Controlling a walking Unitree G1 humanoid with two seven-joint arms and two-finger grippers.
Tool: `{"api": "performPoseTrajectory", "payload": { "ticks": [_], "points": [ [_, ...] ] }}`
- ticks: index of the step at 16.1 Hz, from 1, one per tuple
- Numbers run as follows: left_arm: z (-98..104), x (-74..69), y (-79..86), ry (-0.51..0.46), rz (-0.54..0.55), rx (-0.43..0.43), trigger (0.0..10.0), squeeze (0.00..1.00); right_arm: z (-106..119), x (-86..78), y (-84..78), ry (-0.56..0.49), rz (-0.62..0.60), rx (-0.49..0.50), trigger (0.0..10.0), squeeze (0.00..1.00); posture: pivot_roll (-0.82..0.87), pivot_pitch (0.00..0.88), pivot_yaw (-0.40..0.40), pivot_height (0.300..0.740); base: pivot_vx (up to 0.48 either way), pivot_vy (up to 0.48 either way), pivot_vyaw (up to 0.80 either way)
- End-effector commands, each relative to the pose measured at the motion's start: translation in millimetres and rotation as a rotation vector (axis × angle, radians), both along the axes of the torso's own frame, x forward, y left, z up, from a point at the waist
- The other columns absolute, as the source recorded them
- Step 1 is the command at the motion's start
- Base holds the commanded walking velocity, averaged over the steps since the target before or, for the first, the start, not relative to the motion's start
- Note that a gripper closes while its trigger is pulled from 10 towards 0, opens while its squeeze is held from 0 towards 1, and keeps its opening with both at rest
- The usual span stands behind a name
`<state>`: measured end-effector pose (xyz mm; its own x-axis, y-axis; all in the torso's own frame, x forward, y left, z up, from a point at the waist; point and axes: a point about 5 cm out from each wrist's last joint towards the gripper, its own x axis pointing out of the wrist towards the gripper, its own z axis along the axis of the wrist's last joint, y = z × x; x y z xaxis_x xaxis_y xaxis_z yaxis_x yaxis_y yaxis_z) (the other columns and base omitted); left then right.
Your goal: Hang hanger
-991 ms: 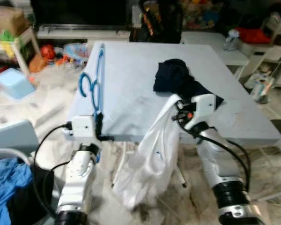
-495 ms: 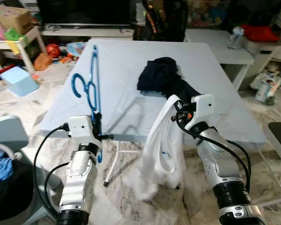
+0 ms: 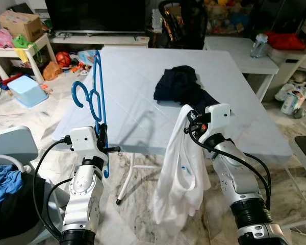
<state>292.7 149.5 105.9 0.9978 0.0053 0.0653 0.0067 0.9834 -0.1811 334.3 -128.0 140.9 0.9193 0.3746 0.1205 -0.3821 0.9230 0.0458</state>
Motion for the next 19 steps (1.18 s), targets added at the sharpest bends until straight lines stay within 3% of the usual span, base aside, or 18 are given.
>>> {"api": "performPoseTrajectory", "payload": {
  "ticks": [1,4,6,8,12,19],
  "points": [
    [8.3,1.5,-1.6,-0.031,-0.014,0.004,10.0,0.00,13.1,2.6,-0.8,-0.055,-0.005,0.004,10.0,0.00,-0.06,0.000,-0.036,0.740,0.360,0.000,0.00],
    [18.8,4.3,-5.4,-0.060,-0.020,-0.005,10.0,0.00,28.1,5.0,-0.5,-0.111,-0.020,0.022,10.0,0.00,-0.06,0.000,-0.036,0.740,0.361,0.000,0.00],
    [24.5,6.2,-5.6,-0.081,-0.024,0.003,10.0,0.00,66.3,10.7,4.0,-0.224,-0.028,0.077,10.0,0.00,-0.06,0.000,-0.036,0.740,0.362,0.000,0.00],
    [26.2,7.0,-5.1,-0.085,-0.022,0.002,10.0,0.00,83.2,12.8,7.2,-0.267,-0.024,0.096,10.0,0.00,-0.06,0.000,-0.038,0.740,0.358,0.000,0.00],
    [27.0,6.1,-5.8,-0.082,-0.020,0.000,10.0,0.00,83.8,12.7,10.1,-0.266,-0.018,0.105,10.0,0.00,-0.06,0.000,-0.039,0.740,0.294,0.000,0.00],
    [24.8,7.8,-7.8,-0.068,-0.004,0.011,10.0,0.00,84.9,18.5,14.7,-0.239,-0.003,0.123,10.0,0.00,-0.05,0.000,-0.047,0.740,0.000,0.000,0.00]
  ]
}}
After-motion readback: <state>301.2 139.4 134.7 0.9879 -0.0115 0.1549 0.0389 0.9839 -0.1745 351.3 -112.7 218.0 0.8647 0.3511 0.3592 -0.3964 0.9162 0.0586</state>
